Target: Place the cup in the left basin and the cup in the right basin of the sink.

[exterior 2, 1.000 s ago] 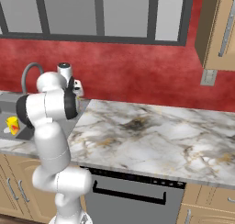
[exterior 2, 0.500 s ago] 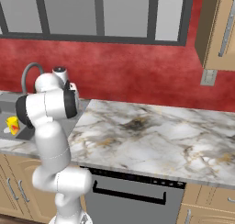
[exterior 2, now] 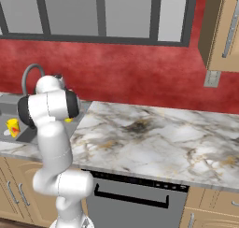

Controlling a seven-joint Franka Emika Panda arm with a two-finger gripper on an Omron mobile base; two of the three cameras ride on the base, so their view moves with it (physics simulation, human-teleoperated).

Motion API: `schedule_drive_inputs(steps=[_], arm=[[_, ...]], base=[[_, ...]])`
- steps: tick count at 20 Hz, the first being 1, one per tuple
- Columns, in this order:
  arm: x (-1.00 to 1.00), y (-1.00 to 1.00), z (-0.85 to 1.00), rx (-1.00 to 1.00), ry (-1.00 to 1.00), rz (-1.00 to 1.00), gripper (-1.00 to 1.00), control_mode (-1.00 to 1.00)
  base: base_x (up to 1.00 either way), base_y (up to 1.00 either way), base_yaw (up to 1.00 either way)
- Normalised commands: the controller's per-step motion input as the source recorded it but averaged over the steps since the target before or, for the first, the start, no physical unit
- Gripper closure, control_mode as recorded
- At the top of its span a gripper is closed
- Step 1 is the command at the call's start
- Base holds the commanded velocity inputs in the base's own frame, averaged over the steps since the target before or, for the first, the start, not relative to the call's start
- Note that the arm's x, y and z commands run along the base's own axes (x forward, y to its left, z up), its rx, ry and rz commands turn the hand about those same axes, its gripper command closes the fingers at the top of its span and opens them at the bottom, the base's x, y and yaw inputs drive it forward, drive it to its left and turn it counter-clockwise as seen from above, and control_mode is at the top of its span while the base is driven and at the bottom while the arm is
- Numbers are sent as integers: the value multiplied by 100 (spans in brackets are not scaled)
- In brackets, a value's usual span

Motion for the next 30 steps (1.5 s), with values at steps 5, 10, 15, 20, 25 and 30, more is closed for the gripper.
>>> schedule_drive_inputs(steps=[5,10,15,20,25,30], arm=[[2,5,-40,0,0,0,100,-100],[3,3,-43,0,0,0,100,-100],[9,3,-42,0,0,0,100,-100],[8,9,-38,0,0,0,100,-100],[5,9,-36,0,0,0,100,-100],[1,5,-32,0,0,0,100,-100]], base=[[0,0,0],[0,0,0],[0,0,0],[0,0,0],[0,0,0],[0,0,0]])
